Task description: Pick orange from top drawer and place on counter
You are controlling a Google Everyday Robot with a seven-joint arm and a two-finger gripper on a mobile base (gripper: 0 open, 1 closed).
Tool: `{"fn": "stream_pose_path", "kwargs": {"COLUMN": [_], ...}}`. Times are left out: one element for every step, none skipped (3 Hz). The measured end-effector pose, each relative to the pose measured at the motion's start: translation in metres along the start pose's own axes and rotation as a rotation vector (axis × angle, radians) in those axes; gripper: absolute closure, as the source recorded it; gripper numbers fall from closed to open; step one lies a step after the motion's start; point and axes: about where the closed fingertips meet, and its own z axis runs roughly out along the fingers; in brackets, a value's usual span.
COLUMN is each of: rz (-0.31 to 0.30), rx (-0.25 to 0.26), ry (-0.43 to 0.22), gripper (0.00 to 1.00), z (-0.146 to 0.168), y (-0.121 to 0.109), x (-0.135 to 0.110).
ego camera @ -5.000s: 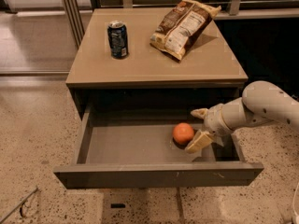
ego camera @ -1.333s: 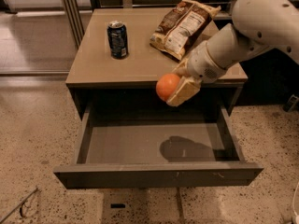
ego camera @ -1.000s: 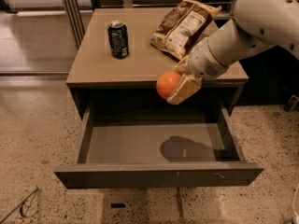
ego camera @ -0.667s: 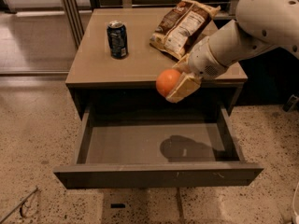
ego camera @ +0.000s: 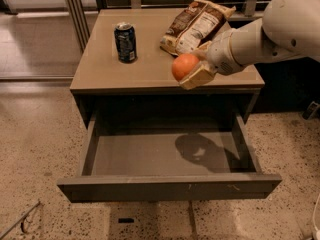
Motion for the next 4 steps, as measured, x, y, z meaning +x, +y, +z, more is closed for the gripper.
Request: {"fn": "stream_pose_path", "kwargs": {"rz": [-0.002,0.01,0.1,0.222], "rx": [0.053,0.061,0.132,0.234], "ry": [-0.021,-0.015,-0.005,-0.029], "gripper": [1.0,1.0,1.0,1.0], "z": [0.001,0.001,-0.007,-0.021], "y": [-0.014,-0.013,-0.02,-0.035], "x": [-0.007,-0.007,0.009,0.029]}}
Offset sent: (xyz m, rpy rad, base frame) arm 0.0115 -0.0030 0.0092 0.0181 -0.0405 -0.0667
